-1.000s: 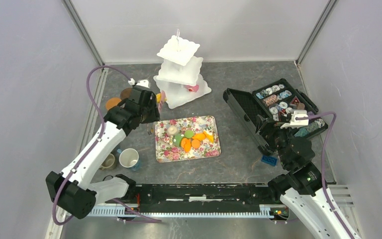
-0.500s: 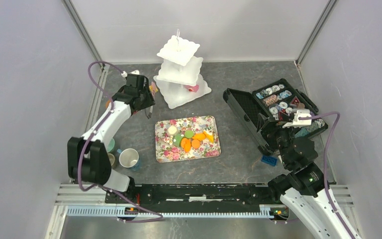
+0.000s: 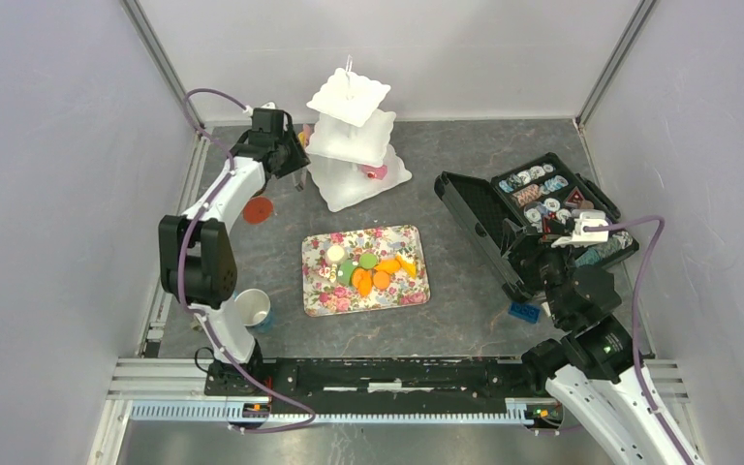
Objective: Serve the afternoon tea
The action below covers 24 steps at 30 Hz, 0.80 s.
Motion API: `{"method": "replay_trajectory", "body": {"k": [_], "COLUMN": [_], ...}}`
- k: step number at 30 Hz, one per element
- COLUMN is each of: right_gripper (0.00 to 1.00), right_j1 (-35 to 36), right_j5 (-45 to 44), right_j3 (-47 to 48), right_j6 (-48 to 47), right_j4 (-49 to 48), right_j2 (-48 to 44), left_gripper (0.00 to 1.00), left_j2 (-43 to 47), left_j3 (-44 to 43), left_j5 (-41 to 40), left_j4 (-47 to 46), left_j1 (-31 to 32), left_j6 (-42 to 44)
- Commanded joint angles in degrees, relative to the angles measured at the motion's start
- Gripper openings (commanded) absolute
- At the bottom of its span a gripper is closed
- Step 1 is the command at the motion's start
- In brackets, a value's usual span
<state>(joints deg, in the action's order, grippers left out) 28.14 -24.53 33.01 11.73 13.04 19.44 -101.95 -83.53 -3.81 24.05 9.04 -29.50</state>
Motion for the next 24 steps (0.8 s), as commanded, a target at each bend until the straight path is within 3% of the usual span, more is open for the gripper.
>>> {"method": "replay_trajectory", "body": {"k": [1,9,24], "right_gripper": [0.98,0.98,0.98], "right_j1": [0.3,0.31,0.29], "right_j5": [-0.59,-0.76,1.63], "right_j3": [3.5,3.61,2.93], "right_j6": [0.19,0.6,1.81], "right_j4": [-0.53,-0.69,-2.36], "right_j2": [-0.1,0.25,2.09], "left_gripper": [0.44,0.44,0.56], "left_j2": [-3.96,-8.8,-12.02], "left_j3": [-6.63,-9.47,-9.77], "left_j5": [7.05,17.28,19.1], "left_j4": [-2.15,-2.14,-2.79], "left_j1": [-1.27,-3.85,-4.03], "left_j6": [-1.8,-2.83,-1.9]}}
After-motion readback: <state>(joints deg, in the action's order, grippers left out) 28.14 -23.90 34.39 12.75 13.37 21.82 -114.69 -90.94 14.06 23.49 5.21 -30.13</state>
